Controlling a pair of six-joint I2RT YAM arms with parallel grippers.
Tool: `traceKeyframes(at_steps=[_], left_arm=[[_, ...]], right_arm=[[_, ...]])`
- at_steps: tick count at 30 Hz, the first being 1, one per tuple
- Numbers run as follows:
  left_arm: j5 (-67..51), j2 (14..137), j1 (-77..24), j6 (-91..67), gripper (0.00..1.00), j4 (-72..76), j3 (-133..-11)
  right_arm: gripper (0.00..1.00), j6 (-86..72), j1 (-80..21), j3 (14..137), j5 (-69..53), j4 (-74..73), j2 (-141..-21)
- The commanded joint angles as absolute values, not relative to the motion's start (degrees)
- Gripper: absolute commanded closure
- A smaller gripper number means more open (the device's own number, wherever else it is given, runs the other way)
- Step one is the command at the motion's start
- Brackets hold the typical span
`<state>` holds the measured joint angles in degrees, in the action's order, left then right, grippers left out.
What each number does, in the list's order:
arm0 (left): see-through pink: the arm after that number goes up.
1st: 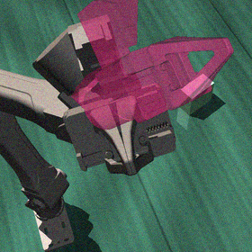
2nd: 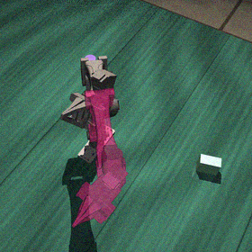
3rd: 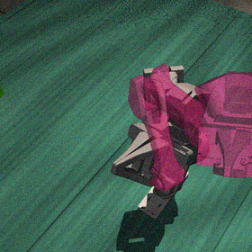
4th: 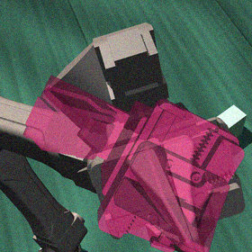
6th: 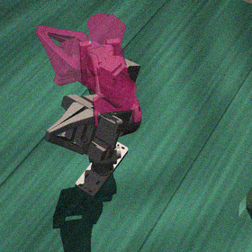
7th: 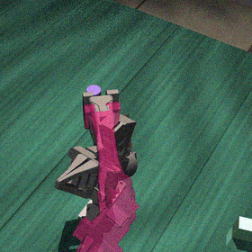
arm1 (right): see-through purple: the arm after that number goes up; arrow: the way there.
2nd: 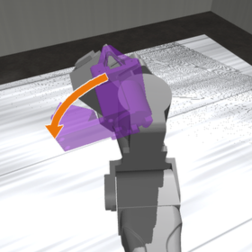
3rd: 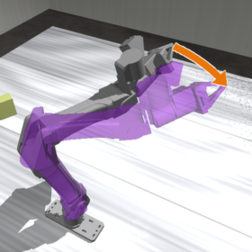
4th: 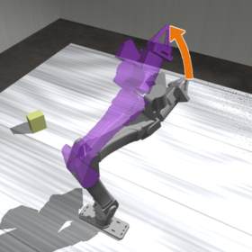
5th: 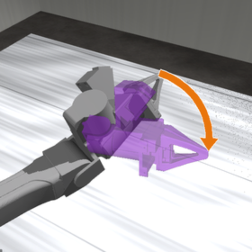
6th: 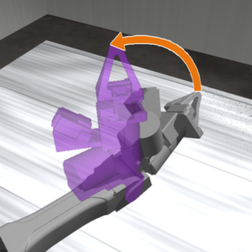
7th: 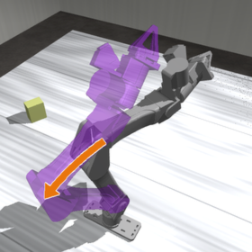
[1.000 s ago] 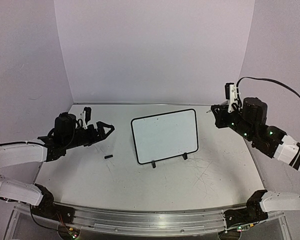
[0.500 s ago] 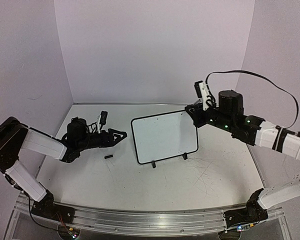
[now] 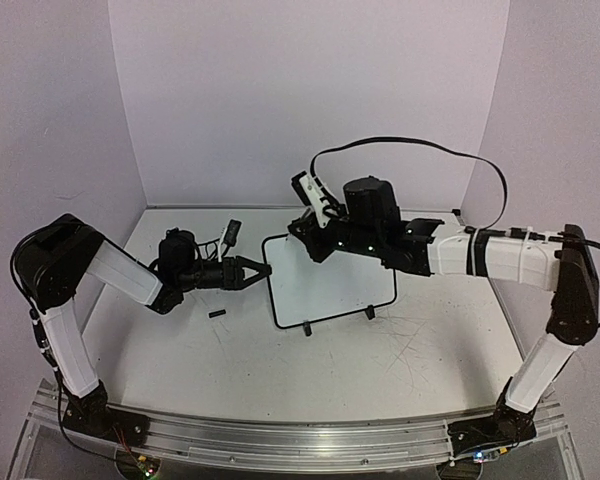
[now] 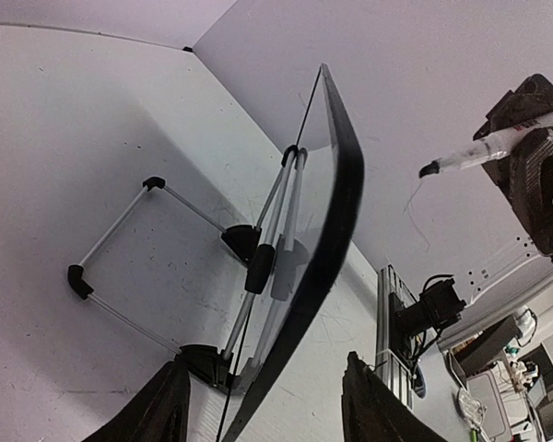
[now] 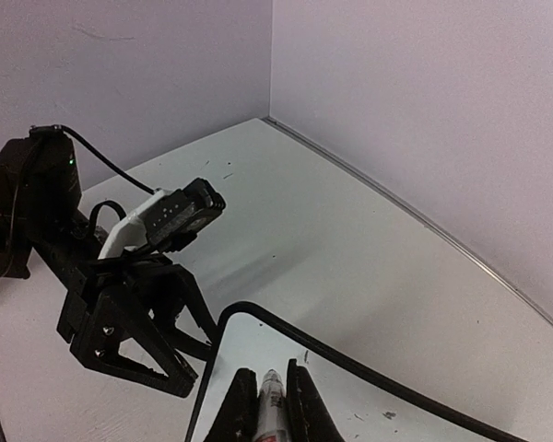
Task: Write a sentence on the whiteboard
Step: Hold the whiteboard at the center of the board.
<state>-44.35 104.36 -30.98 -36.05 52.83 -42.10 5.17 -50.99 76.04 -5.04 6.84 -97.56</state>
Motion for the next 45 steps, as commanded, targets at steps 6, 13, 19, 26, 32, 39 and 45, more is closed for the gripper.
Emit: traceKeyframes(at_steps=[6,13,19,26,32,39,45], left_arm=[[-49.0,107.1,-31.2,-33.6,0.59,57.3,-44.9],[-51.3,108.7,-30.6,-32.1,0.7,57.3,-45.8],[-53.3,110.6,-31.1,-31.9,0.61,57.4,-45.5],[-53.5,111.3,-31.6,-30.9,0.67,58.0,-46.1],[-54.2,112.5,-31.6,-29.8,0.77,58.1,-46.5],[-53.6,112.3,-31.6,-27.2,0.8,58.2,-45.7],[-52.6,112.3,-31.6,-24.5,0.89,58.2,-44.9]], right_arm=[[1.0,9.4,-54.4,76.3,-4.2,13.8,-100.2],[1.0,9.2,-54.4,74.3,-3.2,15.5,-99.3],[1.0,8.8,-54.4,72.7,-2.2,17.0,-98.2],[1.0,8.9,-54.4,72.1,-1.8,17.5,-98.6],[1.0,9.1,-54.4,72.2,-1.2,17.8,-98.7],[1.0,8.9,-54.4,72.3,-0.5,18.6,-99.4],[1.0,8.7,-54.4,73.2,-0.3,19.2,-100.6]])
